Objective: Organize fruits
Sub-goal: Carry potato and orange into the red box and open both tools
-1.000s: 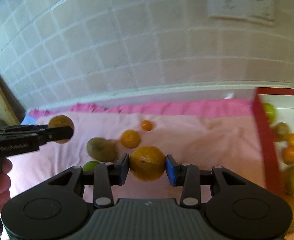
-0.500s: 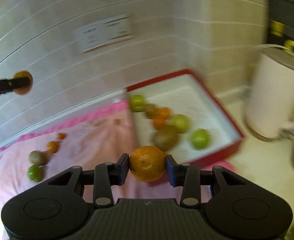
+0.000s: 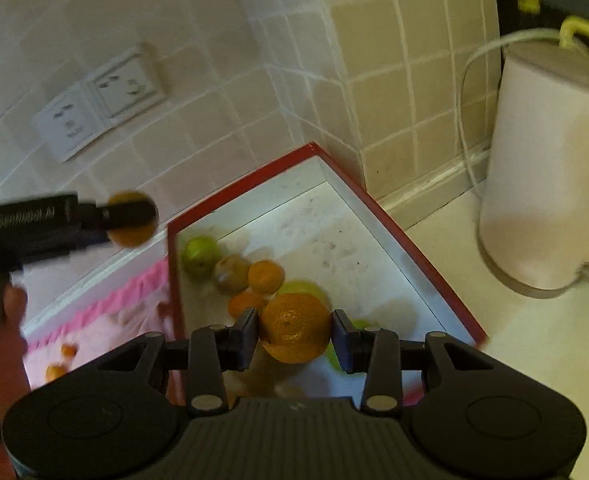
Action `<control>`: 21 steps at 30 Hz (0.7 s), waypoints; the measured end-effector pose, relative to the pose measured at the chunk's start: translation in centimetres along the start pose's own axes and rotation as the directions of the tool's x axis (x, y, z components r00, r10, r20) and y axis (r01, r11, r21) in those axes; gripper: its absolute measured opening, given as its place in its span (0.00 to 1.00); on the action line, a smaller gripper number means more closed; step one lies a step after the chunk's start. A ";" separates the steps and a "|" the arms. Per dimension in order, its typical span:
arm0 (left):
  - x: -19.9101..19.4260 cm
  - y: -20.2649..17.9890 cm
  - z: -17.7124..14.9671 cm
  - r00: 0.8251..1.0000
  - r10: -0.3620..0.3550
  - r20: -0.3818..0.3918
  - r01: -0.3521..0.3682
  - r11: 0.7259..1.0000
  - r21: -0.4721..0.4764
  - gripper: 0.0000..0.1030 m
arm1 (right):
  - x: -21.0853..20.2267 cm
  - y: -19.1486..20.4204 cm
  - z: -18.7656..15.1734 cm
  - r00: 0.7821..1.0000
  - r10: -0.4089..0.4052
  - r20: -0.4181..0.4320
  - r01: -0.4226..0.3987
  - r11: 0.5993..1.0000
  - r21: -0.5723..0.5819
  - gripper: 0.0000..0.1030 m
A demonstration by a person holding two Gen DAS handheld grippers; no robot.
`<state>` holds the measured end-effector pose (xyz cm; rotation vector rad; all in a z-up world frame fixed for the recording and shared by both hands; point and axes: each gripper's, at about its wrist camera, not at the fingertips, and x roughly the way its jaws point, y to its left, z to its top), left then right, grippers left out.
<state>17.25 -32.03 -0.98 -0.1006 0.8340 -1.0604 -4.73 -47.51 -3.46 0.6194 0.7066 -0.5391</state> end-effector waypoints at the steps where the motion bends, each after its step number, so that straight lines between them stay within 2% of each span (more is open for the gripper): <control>1: 1.3 0.4 0.0 1.000 -0.003 -0.010 0.003 1.000 -0.030 0.45 | 1.1 -0.4 0.3 1.000 -0.005 -0.008 0.005 1.000 0.017 0.40; 4: 4.6 0.9 0.3 1.000 -0.011 -0.029 0.009 0.996 -0.086 0.45 | 4.3 -1.4 1.1 0.999 -0.028 -0.046 0.029 0.999 0.040 0.40; 11: 10.3 -0.1 -0.2 0.995 -0.038 -0.093 0.027 0.993 -0.117 0.45 | 6.8 -3.1 1.1 0.995 -0.055 -0.079 0.057 0.998 0.024 0.40; 17: 13.6 -1.5 -0.7 0.989 -0.019 -0.144 0.006 0.996 -0.090 0.45 | 6.6 -3.2 1.4 0.996 -0.019 -0.088 0.020 1.000 0.004 0.40; 21: 14.9 -2.6 -1.1 0.985 0.037 -0.169 -0.042 0.999 -0.027 0.45 | 6.6 -3.9 1.2 0.994 0.013 -0.106 -0.008 0.999 0.053 0.40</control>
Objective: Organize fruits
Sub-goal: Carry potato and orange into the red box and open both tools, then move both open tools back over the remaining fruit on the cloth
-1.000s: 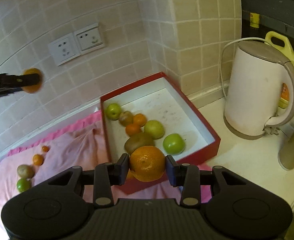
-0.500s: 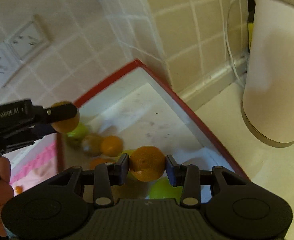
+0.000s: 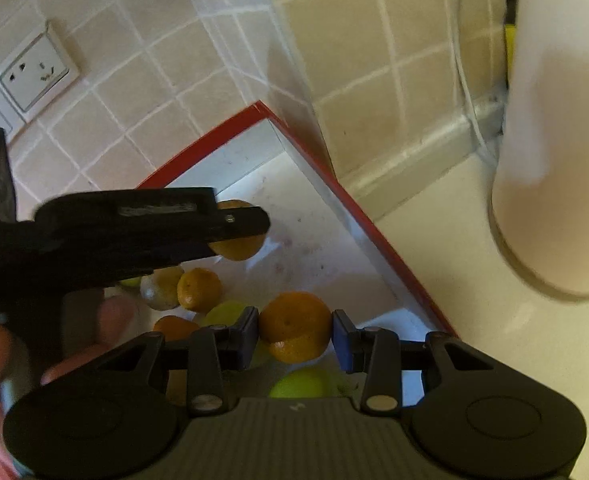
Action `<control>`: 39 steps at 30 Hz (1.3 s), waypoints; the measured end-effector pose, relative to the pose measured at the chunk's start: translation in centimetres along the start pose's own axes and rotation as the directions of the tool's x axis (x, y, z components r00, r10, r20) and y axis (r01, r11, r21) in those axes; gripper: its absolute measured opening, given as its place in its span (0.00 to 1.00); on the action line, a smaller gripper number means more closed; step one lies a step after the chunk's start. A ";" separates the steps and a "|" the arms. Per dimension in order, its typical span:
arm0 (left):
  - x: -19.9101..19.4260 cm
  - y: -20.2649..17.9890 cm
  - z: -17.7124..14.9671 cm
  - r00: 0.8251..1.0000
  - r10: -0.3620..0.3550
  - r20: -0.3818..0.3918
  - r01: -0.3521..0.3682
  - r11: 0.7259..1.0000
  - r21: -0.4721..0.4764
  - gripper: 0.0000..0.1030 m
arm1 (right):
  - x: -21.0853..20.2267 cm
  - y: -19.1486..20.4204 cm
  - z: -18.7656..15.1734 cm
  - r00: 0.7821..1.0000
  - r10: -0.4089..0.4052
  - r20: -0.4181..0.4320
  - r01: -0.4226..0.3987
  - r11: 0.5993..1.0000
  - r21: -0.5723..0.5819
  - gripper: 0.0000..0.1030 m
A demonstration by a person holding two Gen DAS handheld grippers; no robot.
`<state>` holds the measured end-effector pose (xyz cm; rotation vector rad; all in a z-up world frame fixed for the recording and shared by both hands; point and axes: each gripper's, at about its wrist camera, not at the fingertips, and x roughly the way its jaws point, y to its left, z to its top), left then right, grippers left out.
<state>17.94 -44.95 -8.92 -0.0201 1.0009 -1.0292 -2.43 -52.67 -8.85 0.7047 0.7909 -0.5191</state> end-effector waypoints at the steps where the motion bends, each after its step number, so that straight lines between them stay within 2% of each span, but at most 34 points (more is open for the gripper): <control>1: 0.3 0.0 -0.1 1.000 0.008 -0.012 -0.008 1.000 0.004 0.45 | 0.0 -0.1 -0.1 1.000 -0.001 0.002 0.001 1.000 0.005 0.41; 6: 0.7 -0.2 -0.2 0.998 0.030 -0.050 -0.030 1.000 0.008 0.45 | 0.3 -0.6 0.1 1.000 0.006 -0.004 -0.005 0.999 0.048 0.41; 9: 0.7 -0.1 -0.1 0.998 0.032 -0.059 -0.032 0.999 0.007 0.45 | 0.5 -1.4 0.2 0.999 0.033 -0.011 -0.032 0.993 0.111 0.42; 12: 0.2 -0.2 0.0 0.998 0.024 -0.059 -0.023 1.000 0.008 0.49 | 0.5 -2.2 0.1 0.998 0.066 -0.020 -0.061 0.981 0.184 0.45; 16: -3.5 -0.6 0.2 1.000 -0.007 0.012 0.006 0.999 0.032 0.70 | -1.5 -2.5 0.1 0.994 0.107 0.019 -0.109 0.970 0.217 0.49; 23: -13.0 -0.8 0.1 0.986 -0.039 0.161 0.028 0.997 0.072 0.73 | -7.0 -0.4 0.6 0.984 0.125 0.127 -0.146 0.975 0.170 0.59; 27: -19.2 0.1 -1.2 0.969 -0.036 0.243 0.018 0.997 0.077 0.74 | -9.8 2.1 0.2 0.976 0.138 0.166 -0.159 0.980 0.118 0.59; 32: -26.5 2.0 -3.2 0.941 -0.001 0.337 -0.026 0.997 0.074 0.74 | -12.3 6.2 -1.0 0.968 0.175 0.180 -0.185 0.982 0.039 0.66; 39: -37.4 6.8 -6.8 0.866 0.123 0.485 -0.138 0.990 -0.006 0.75 | -13.5 13.3 -3.1 0.954 0.260 0.151 -0.250 0.965 -0.084 0.71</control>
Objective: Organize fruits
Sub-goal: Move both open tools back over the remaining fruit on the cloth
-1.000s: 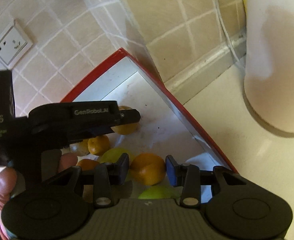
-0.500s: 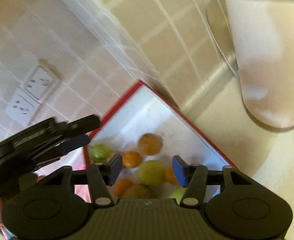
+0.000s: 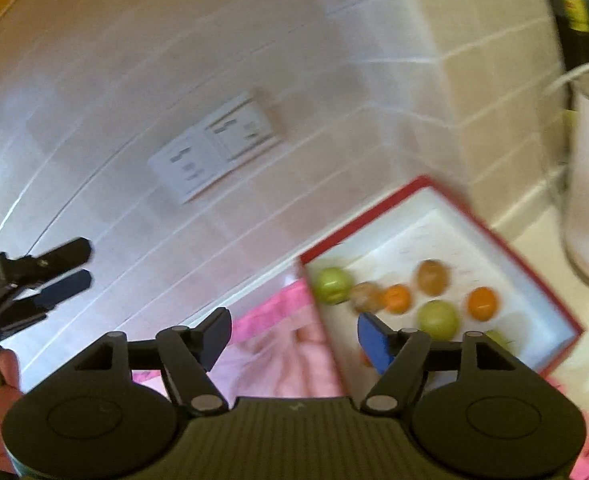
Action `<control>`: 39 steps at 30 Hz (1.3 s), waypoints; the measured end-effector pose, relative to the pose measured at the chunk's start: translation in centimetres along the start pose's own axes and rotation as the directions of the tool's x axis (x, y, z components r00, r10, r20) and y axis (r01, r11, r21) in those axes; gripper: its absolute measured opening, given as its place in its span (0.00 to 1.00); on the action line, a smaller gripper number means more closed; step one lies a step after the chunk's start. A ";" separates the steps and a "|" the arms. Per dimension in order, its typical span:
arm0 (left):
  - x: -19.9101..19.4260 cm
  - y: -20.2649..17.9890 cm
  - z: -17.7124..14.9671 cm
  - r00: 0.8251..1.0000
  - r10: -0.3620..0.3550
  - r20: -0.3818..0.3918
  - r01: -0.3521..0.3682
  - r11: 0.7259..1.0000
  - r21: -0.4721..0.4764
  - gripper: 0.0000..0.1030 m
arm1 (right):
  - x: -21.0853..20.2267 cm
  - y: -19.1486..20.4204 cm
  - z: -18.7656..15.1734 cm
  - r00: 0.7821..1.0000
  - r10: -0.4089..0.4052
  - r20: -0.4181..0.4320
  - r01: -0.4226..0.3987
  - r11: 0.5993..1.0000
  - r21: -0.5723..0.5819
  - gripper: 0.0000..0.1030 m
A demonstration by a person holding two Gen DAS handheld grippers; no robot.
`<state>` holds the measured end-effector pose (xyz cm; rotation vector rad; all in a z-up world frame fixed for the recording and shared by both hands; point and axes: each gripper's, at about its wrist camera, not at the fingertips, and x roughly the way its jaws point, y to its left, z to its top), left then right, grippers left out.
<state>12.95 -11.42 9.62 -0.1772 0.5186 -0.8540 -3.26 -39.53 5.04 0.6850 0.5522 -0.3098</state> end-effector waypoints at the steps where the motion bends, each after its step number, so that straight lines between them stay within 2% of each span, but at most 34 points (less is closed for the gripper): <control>1: -1.5 1.0 0.1 1.000 0.019 0.016 -0.019 1.000 -0.008 0.76 | 0.2 1.1 -0.3 1.000 0.011 -0.008 -0.011 1.000 -0.017 0.73; 6: -7.4 5.9 -0.4 0.990 0.128 0.066 -0.124 0.991 -0.053 0.76 | 1.5 6.9 -1.8 0.998 0.050 -0.039 -0.054 0.992 -0.110 0.86; 12: -10.7 11.8 -1.6 0.974 0.219 0.055 -0.209 0.967 -0.149 0.77 | 3.7 12.9 -4.2 0.992 0.085 -0.095 -0.104 0.970 -0.219 0.88; 15: -11.3 14.3 -2.2 0.971 0.238 0.035 -0.228 0.957 -0.178 0.76 | 5.3 15.3 -5.9 0.986 0.090 -0.143 -0.125 0.958 -0.257 0.88; 20: -10.3 17.4 -4.0 0.976 0.215 -0.030 -0.217 0.955 -0.203 0.77 | 8.4 17.9 -8.5 0.977 0.053 -0.205 -0.119 0.939 -0.322 0.88; 25: -8.2 19.4 -7.2 0.976 0.178 -0.122 -0.199 0.961 -0.192 0.76 | 12.2 18.2 -8.5 0.976 -0.004 -0.217 -0.074 0.934 -0.349 0.86; 29: -6.4 20.6 -10.7 0.965 0.152 -0.215 -0.194 0.962 -0.192 0.77 | 16.1 17.1 -7.5 0.969 -0.022 -0.246 -0.059 0.947 -0.316 0.78; 33: -5.5 21.1 -13.0 0.957 0.123 -0.262 -0.174 0.968 -0.180 0.77 | 20.4 16.3 -7.3 0.954 -0.027 -0.297 -0.058 0.960 -0.274 0.72; 39: -3.3 21.3 -13.4 0.947 0.144 -0.287 -0.185 0.975 -0.122 0.77 | 24.7 16.7 -8.5 0.931 -0.026 -0.364 -0.081 0.958 -0.274 0.69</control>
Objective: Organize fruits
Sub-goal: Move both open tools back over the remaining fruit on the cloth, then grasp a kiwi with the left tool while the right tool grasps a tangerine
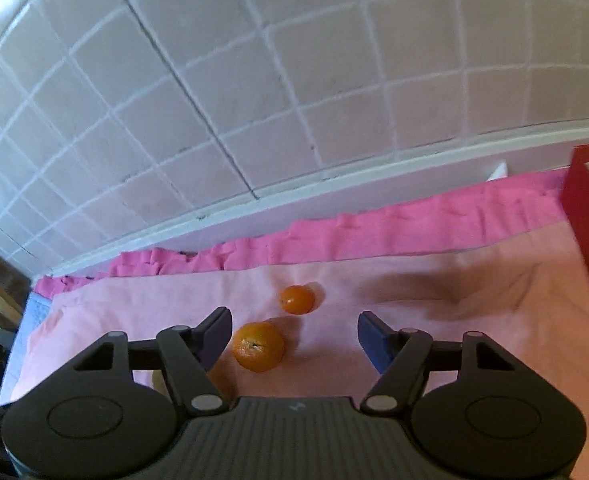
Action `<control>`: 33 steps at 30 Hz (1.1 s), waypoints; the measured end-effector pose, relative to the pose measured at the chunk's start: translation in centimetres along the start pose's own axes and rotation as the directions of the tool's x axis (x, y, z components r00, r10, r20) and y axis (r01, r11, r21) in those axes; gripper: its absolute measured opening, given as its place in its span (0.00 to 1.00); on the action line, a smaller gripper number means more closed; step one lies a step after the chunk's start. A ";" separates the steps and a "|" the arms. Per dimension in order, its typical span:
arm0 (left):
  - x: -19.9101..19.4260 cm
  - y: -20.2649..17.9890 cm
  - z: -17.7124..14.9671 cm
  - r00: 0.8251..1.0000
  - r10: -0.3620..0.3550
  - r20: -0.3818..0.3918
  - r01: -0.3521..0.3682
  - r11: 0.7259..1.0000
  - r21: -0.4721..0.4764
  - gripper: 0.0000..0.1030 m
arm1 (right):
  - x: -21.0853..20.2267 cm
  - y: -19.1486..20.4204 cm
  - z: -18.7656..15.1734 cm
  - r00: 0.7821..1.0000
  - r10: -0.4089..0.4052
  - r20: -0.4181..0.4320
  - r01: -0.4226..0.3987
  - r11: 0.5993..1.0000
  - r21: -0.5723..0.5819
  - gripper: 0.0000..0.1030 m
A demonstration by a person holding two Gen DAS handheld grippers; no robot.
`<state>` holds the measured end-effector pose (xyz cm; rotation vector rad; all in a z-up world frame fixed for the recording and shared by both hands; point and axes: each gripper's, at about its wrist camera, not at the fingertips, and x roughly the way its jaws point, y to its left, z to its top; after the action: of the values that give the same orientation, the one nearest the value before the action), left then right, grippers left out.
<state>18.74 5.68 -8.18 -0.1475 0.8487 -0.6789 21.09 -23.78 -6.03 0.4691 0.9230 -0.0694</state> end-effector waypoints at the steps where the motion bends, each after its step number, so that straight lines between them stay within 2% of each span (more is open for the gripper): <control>1: 0.4 0.2 0.1 1.000 -0.005 -0.003 0.005 1.000 -0.007 0.77 | 0.4 0.0 0.0 1.000 0.000 -0.008 0.000 1.000 0.000 0.69; 8: 4.5 0.7 0.9 0.997 0.016 -0.071 -0.020 0.998 -0.052 0.77 | 2.1 -1.3 0.2 0.999 0.014 -0.042 -0.012 0.999 0.049 0.69; 10: 5.4 0.4 0.9 0.996 0.008 -0.090 -0.012 0.999 -0.048 0.77 | 2.3 -1.5 0.2 0.999 0.020 -0.046 -0.018 0.998 0.058 0.69; 15: 6.8 -0.7 0.9 0.991 0.076 -0.108 -0.078 0.997 -0.007 0.78 | 2.6 -1.7 0.1 0.998 0.039 -0.056 -0.034 0.996 0.082 0.70; 21: 8.0 -0.7 0.9 0.986 0.097 -0.139 -0.099 0.995 -0.009 0.78 | 3.5 -1.1 -0.2 0.995 0.057 -0.078 -0.050 0.995 0.088 0.70; 29: 8.0 0.2 1.0 0.990 0.072 -0.121 -0.079 0.995 -0.056 0.77 | 4.1 -1.4 -0.3 0.994 0.066 -0.084 -0.055 0.991 0.122 0.70; 33: 7.0 0.2 1.1 0.989 0.121 -0.083 -0.124 0.992 -0.035 0.77 | 4.1 -2.0 0.1 0.997 0.048 -0.068 -0.038 0.989 0.144 0.70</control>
<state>22.93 1.46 -12.06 -0.1035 0.9414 -0.5557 23.13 -25.08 -9.91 0.6275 0.9818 -0.0802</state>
